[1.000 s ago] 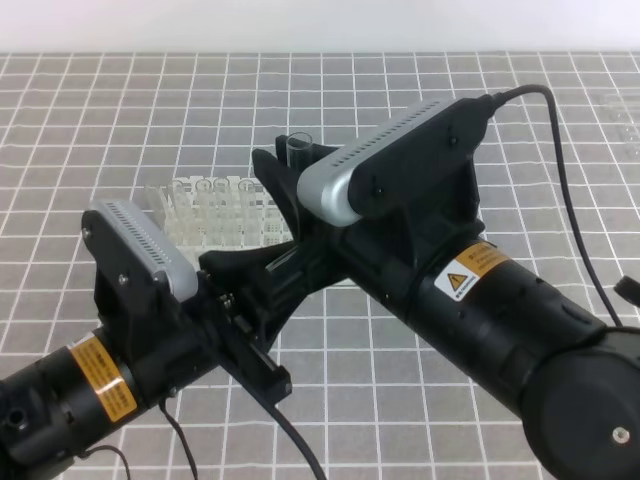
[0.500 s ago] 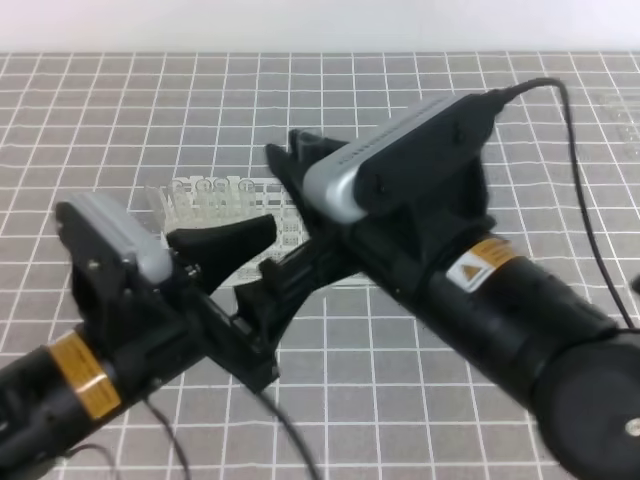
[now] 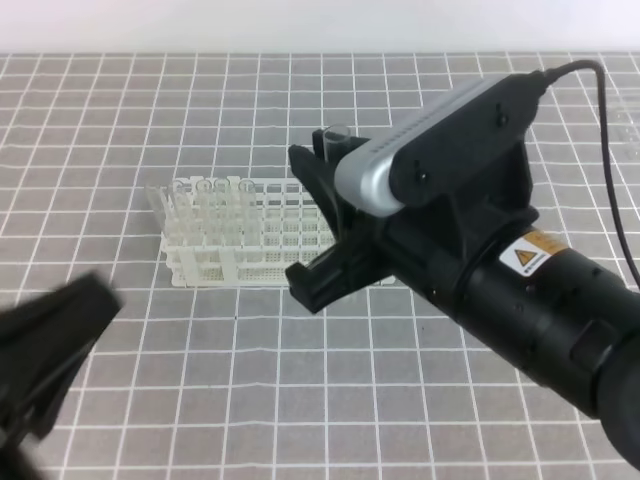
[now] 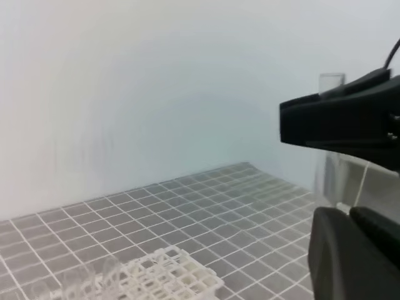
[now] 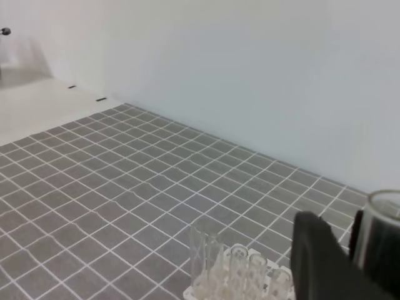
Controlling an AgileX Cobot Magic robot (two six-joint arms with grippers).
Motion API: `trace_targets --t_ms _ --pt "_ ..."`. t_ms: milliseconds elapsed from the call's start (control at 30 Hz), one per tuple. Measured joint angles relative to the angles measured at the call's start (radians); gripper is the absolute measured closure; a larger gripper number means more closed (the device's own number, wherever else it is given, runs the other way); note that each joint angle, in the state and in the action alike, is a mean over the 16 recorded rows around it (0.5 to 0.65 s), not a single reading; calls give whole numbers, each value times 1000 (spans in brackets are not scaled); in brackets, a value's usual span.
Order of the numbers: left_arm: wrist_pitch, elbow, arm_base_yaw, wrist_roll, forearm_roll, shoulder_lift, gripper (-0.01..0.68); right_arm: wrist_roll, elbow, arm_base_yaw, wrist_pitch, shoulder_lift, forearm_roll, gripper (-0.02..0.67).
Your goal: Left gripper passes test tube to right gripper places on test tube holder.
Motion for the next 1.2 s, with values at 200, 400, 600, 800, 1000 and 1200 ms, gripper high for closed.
trace_targets --t_ms 200,400,600,800,1000,1200 --pt "49 119 0 -102 67 -216 673 -5 0 0 24 0 7 640" --pt "95 246 0 -127 69 -315 673 -5 0 0 34 1 7 640" --pt "208 320 -1 -124 68 -338 673 -5 0 0 42 1 6 640" --pt "328 343 -2 -124 67 -337 673 -5 1 0 43 1 5 640" --pt "395 342 -2 -124 65 -338 673 -5 2 0 42 1 5 640" --pt "406 343 -2 -124 66 -337 673 -5 3 0 41 1 5 640"
